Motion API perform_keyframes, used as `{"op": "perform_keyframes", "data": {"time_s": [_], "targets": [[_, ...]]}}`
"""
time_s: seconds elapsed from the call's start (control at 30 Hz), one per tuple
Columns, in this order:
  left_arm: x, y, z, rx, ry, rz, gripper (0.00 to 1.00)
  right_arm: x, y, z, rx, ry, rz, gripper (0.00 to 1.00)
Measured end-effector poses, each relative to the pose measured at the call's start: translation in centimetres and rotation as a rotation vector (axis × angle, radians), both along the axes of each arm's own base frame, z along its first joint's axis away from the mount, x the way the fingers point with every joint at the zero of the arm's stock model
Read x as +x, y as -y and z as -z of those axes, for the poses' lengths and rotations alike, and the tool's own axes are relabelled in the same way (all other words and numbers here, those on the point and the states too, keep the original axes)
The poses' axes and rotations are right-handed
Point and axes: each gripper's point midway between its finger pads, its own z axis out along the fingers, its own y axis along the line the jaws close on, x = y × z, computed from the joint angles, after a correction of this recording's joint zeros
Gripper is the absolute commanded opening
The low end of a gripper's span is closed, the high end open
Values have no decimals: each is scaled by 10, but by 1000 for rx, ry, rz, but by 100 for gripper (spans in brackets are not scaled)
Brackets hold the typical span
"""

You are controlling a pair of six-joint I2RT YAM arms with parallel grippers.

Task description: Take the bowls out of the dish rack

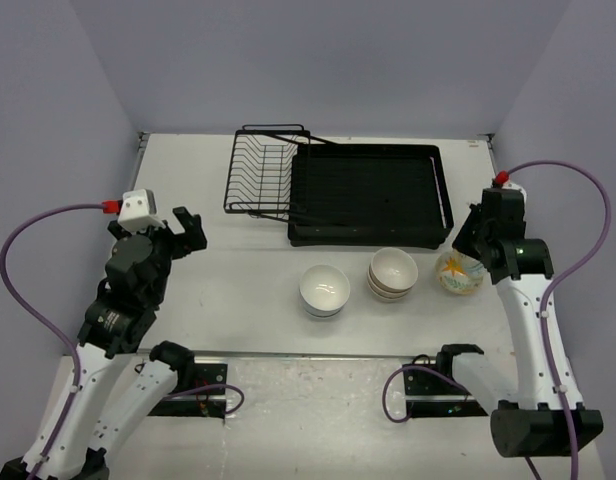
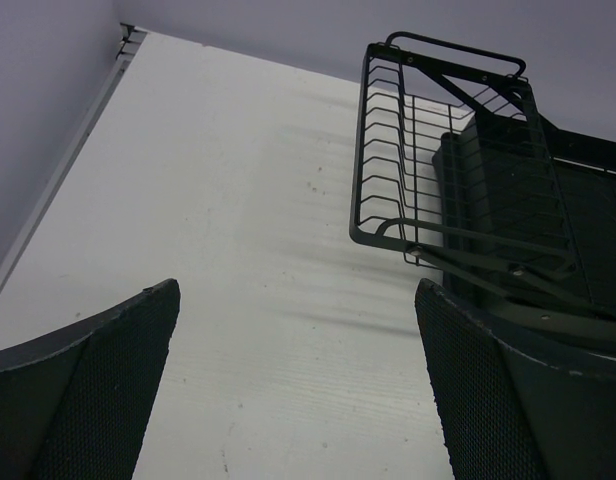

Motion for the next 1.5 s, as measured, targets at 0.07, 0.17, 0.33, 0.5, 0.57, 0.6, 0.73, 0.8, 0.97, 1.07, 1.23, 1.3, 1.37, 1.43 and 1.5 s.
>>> {"op": "perform_keyframes", "data": {"time_s": [0.07,0.17,0.33,0.5,0.57,0.6,0.73,0.8,0.97,1.07,1.23,1.3,1.37,1.43,1.5], "targets": [[-1,2,0,1,0,5,100,-6,3,9,-13,-54,9,0],[-2,3,0,2,0,10,100,-12,7,25,-34,-147,19,0],[-3,3,0,2,1,12,100,-8,11,50,-88,-276,23,0],[-6,2,-2,-1,10,13,100,3,7,70,-152,-403,-3,0],[-7,1,-4,-2,17,8,100,7,6,79,-171,-441,-9,0],[-8,0,-5,-3,21,6,100,8,6,83,-174,-456,-10,0],[-9,-2,-5,-3,24,-4,100,13,11,92,-202,-478,5,0],[-9,-2,-5,-2,25,-5,100,17,12,97,-210,-484,9,0],[-9,-2,-5,-2,25,-8,100,18,13,121,-226,-534,8,0],[-9,-2,-5,-2,25,-8,100,14,12,136,-233,-572,-3,0],[-9,-2,-5,-2,25,-8,100,8,9,150,-249,-613,-11,24],[-9,-2,-5,-2,24,-8,100,8,8,151,-267,-615,-12,30],[-9,-2,-5,-2,24,-8,100,9,6,150,-274,-612,-15,41],[-8,-2,-5,-1,24,-8,100,8,4,150,-283,-613,-19,48],[-8,-2,-5,-1,22,-8,100,6,2,148,-287,-615,-22,53]]}}
